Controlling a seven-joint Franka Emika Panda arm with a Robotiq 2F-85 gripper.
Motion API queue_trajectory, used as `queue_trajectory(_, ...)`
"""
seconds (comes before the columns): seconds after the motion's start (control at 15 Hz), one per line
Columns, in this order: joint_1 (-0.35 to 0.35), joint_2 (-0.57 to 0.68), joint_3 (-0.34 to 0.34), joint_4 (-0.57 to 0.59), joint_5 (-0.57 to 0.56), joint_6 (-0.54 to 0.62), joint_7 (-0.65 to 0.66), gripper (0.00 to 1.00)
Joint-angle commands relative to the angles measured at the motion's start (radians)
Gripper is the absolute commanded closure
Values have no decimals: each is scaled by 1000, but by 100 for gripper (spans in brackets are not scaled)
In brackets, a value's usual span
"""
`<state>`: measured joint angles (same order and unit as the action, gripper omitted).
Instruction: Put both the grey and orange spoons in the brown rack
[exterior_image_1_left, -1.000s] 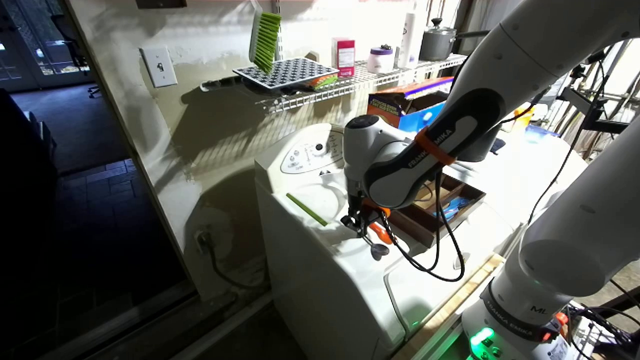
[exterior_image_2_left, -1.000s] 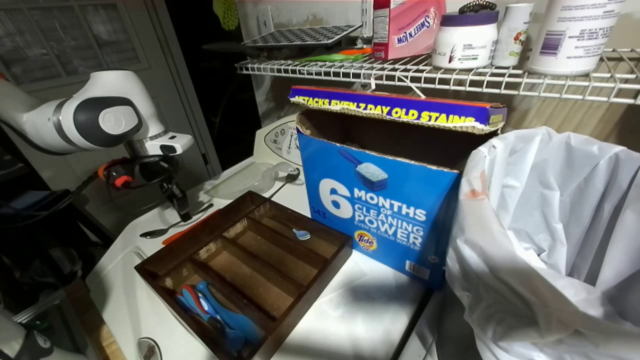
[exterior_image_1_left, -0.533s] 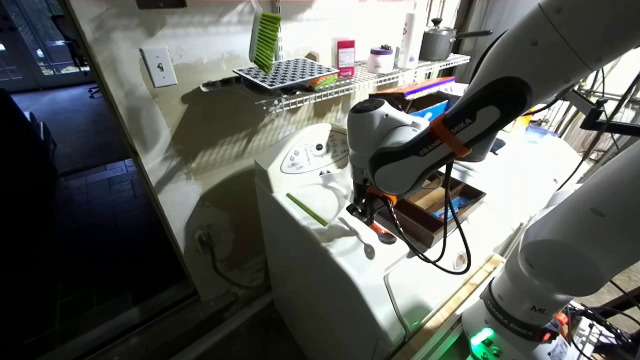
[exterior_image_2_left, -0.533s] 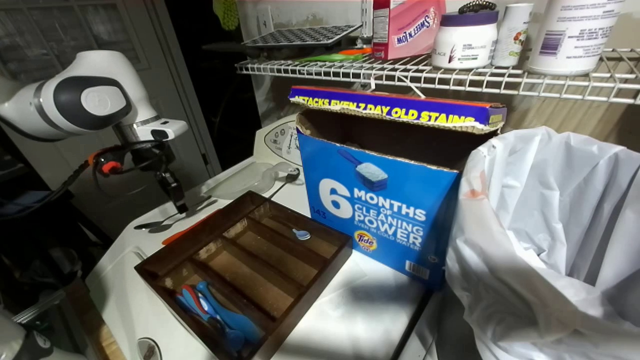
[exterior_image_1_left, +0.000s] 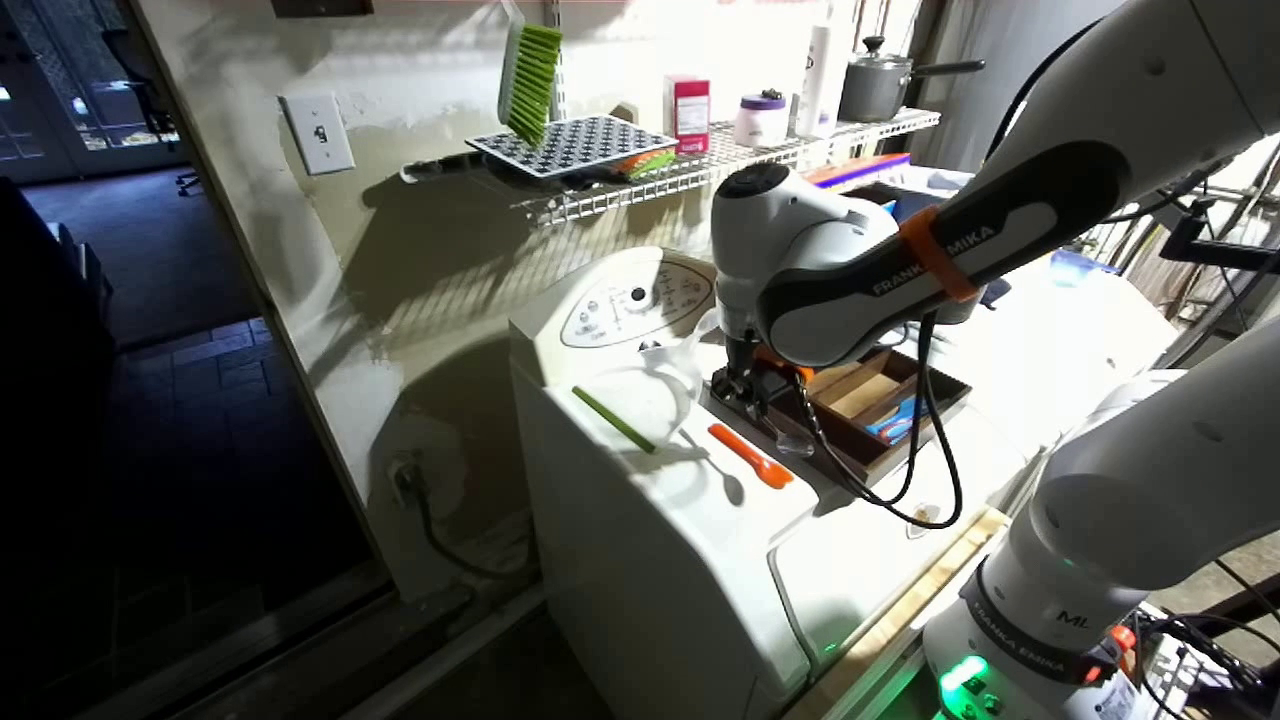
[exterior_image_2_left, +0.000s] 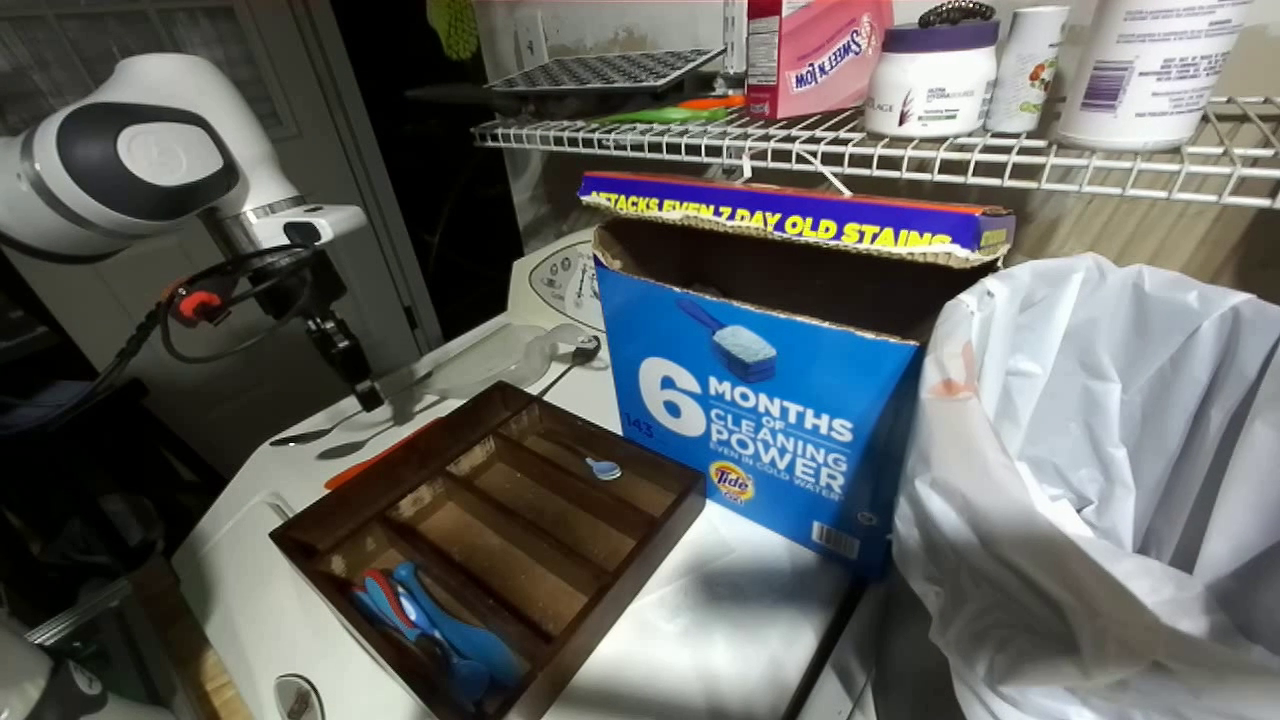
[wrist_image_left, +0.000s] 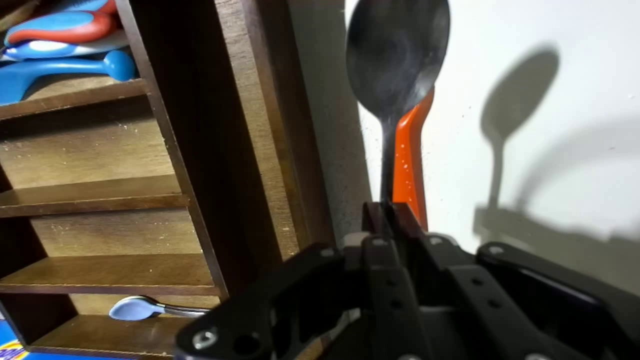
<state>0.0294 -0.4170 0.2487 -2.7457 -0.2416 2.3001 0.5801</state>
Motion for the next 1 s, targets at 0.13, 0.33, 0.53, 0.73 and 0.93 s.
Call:
queue_trajectory(0.13,-3,2,3,1,3,-3,-4,92)
queue_trajectory(0.33,2,1,-23,1,0,12,-93,98)
queue_trajectory(0.53,6,-20,-57,1,19,12,-193,98)
queue_trajectory(0.73,-3,-33,-88,2,24,-7,-249,98)
queue_trajectory(0.93,-16,-30,-118,2,26,-1,-272,98)
